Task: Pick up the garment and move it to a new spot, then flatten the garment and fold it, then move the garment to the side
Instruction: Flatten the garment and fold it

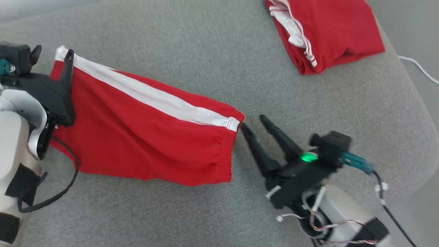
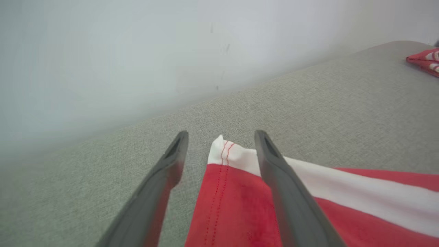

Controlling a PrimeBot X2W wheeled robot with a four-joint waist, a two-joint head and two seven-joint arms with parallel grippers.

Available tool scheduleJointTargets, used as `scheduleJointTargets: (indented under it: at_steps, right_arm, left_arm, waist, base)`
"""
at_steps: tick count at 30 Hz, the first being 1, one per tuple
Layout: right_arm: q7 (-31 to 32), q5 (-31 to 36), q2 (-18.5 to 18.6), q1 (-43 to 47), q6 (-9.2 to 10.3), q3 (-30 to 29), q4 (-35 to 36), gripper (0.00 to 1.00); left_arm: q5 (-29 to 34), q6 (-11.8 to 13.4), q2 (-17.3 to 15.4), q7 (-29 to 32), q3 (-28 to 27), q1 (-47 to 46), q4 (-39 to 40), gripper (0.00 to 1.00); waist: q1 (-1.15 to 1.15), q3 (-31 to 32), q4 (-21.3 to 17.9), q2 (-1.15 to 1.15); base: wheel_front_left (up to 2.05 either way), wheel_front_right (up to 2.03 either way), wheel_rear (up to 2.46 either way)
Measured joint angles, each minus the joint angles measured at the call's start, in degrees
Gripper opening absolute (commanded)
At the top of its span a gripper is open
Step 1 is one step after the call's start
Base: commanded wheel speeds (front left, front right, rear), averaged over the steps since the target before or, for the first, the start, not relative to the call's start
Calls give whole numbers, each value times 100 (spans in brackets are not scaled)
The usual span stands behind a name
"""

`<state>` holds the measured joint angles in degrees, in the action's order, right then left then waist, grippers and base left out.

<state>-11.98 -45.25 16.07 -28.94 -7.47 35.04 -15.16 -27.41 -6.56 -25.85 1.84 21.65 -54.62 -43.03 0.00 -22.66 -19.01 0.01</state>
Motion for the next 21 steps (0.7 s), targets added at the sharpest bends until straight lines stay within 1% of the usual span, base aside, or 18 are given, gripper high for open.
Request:
scheduleJointTargets:
  at_steps: [2,5,7,10,12,14,16,18,21]
  right_arm:
    - [-20,62,70,86,0,-68,84,100]
    - [-109,333,233,316,0,-360,375,100]
    - [-167,489,248,476,0,-611,560,100]
    - [-227,918,242,686,0,-1001,776,100]
    - [-267,1128,143,838,0,-1216,904,100]
    - [-272,1492,93,988,0,-1337,969,100]
    - [-276,1660,-21,1137,0,-1491,995,100]
    - [-291,1759,-149,1290,0,-1583,1004,100]
    - [-298,2048,-246,1425,0,-1711,1021,100]
  left_arm:
    - [-21,-2,9,-60,-8,28,-30,100]
    - [-130,-9,9,-254,-51,144,-77,100]
    - [-169,-38,-3,-346,-76,221,-76,100]
    - [-275,-44,-56,-423,-105,364,-57,100]
    - [-296,-48,-79,-434,-99,459,-22,100]
    - [-303,-49,-107,-435,-86,544,16,100]
    - [-304,-48,-149,-426,-73,612,53,100]
    - [-325,-48,-168,-343,-40,680,74,100]
    - [-366,-49,-214,-121,27,790,99,100]
  waist:
    - [0,62,14,0]
    - [-1,265,55,0]
    - [-1,402,81,-1]
    - [-1,598,115,-1]
    - [-1,713,140,-1]
    - [-1,811,169,-1]
    - [-2,885,201,-1]
    - [-2,930,237,-1]
    - [-1,960,270,-1]
  base:
    - [0,0,0]
    - [0,0,0]
    - [0,0,0]
    - [0,0,0]
    - [0,0,0]
    - [0,0,0]
    - [0,0,0]
    - [0,0,0]
    - [0,0,0]
